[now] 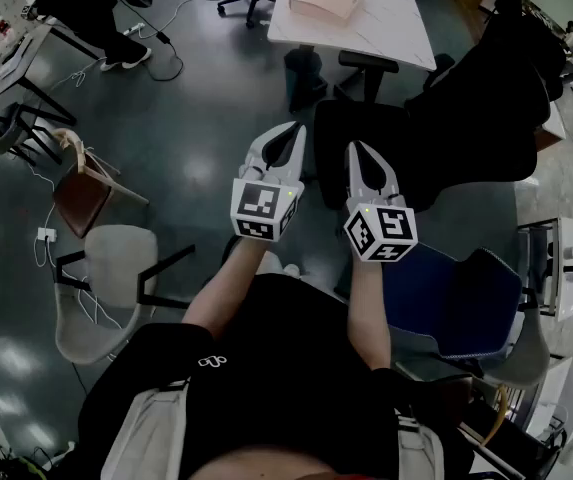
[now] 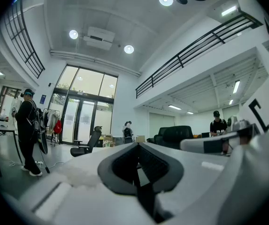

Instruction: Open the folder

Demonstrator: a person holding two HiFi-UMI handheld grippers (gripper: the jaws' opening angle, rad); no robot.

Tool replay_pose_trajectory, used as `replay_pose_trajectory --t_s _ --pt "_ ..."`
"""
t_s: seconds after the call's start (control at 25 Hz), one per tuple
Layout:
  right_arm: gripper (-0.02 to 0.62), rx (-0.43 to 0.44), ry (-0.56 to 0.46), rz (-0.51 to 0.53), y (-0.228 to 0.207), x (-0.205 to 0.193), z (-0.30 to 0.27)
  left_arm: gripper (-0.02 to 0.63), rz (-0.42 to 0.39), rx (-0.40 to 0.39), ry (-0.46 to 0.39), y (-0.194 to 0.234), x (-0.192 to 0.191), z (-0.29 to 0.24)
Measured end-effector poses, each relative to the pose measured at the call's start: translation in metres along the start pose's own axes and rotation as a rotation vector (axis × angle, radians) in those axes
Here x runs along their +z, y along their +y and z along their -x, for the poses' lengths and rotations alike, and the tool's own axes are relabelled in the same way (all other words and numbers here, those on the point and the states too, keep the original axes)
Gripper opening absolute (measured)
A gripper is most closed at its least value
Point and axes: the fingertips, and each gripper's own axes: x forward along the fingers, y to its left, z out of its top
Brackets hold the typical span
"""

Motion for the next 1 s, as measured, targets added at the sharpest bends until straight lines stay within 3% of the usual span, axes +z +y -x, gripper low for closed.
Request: replay_pose_trajectory --t_s 0.52,1.0 --pt "-0.002 0.035 0.036 -0.028 -0.003 -0.015 -0.042 0.0 0.02 0.027 0.029 0.028 -0.018 -0.011" --pt "-0.002 0.036 0.057 -0.01 -0.07 -0.028 -0.168 0.0 0.034 0.041 0.04 0.102 -0.045 -0.132"
